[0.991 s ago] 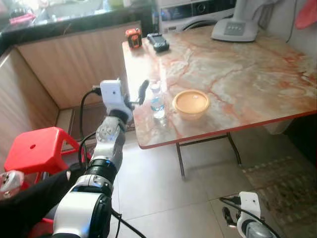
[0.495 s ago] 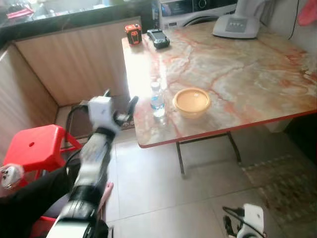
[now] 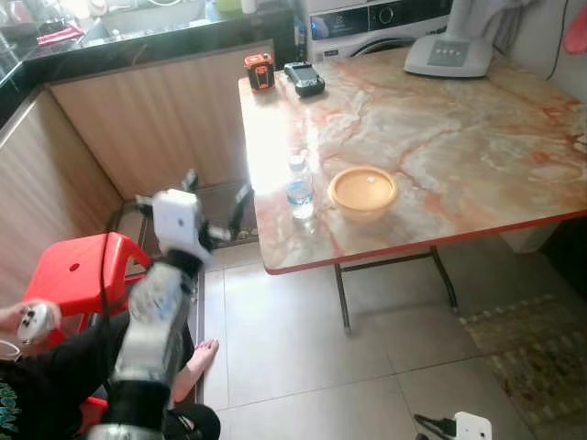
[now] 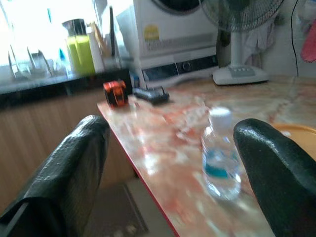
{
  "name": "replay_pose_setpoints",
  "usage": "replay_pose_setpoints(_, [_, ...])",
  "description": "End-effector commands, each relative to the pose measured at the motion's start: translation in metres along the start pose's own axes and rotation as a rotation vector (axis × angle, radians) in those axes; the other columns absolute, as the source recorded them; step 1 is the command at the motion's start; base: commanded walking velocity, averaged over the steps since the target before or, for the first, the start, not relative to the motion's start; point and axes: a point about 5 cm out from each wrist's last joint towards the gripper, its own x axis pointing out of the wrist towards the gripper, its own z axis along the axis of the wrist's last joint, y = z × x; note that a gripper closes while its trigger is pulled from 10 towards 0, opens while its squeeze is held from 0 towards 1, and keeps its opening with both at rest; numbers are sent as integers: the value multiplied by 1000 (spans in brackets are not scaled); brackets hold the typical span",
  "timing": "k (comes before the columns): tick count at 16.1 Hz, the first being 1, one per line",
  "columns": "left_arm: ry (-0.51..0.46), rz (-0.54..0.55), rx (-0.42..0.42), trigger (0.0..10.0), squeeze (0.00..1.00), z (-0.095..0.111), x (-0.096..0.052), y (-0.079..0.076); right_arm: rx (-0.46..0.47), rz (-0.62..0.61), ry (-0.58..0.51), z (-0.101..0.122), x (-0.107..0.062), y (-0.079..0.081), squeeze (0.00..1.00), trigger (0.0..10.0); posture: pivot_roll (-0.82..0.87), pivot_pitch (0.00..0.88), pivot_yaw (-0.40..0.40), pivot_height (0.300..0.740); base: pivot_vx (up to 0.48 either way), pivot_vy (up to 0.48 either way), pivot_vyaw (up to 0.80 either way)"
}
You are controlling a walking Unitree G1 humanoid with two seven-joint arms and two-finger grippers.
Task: Restocking fridge
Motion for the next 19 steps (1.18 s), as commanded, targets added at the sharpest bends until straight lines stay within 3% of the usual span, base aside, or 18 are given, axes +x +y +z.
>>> replay_pose_setpoints(1, [64, 2, -5, 10000, 0, -12, -9, -4, 24, 17, 21, -9, -2, 3, 0, 10000, 74, 0, 112, 740, 0, 0, 0])
replay_pose_setpoints(3, [73, 27, -40, 10000, 0, -10, -17, -18, 18, 32, 12, -9, -3, 1, 0, 10000, 88, 0, 97, 740, 0, 0, 0])
replay_pose_setpoints(5, [36, 96, -24, 10000, 0, 4, -16, -10, -6, 40, 14, -9, -4, 0, 0, 10000, 101, 0, 90, 740, 0, 0, 0])
replay_pose_setpoints(7, [12, 113, -54, 10000, 0, 18, -17, -6, 98, 13, 19, -14, -5, -2, 0, 10000, 91, 0, 97, 740, 0, 0, 0])
replay_pose_setpoints(10, [-22, 71, -67, 10000, 0, 30, -12, -12, 198, -63, 15, -18, -7, -9, 0, 10000, 93, 0, 83, 740, 0, 0, 0])
replay_pose_setpoints(11, [-23, 62, -13, 10000, 0, 33, -11, -11, 228, -81, 10, -19, -8, -10, 0, 10000, 94, 0, 76, 740, 0, 0, 0])
replay_pose_setpoints(12, [-24, 65, -24, 10000, 0, 36, -10, -9, 296, -118, 5, -21, -9, -13, 0, 10000, 107, 0, 62, 740, 255, 0, 0])
replay_pose_setpoints(15, [-10, 80, 48, 10000, 0, 38, -16, -3, 252, -79, 12, -20, -8, -13, 0, 10000, 132, 0, 47, 740, 439, 0, 0])
replay_pose_setpoints(19, [-32, 116, 12, 10000, 0, 49, -13, 7, 288, -100, 11, -21, -9, -14, 0, 10000, 163, 0, 49, 740, 480, 0, 0])
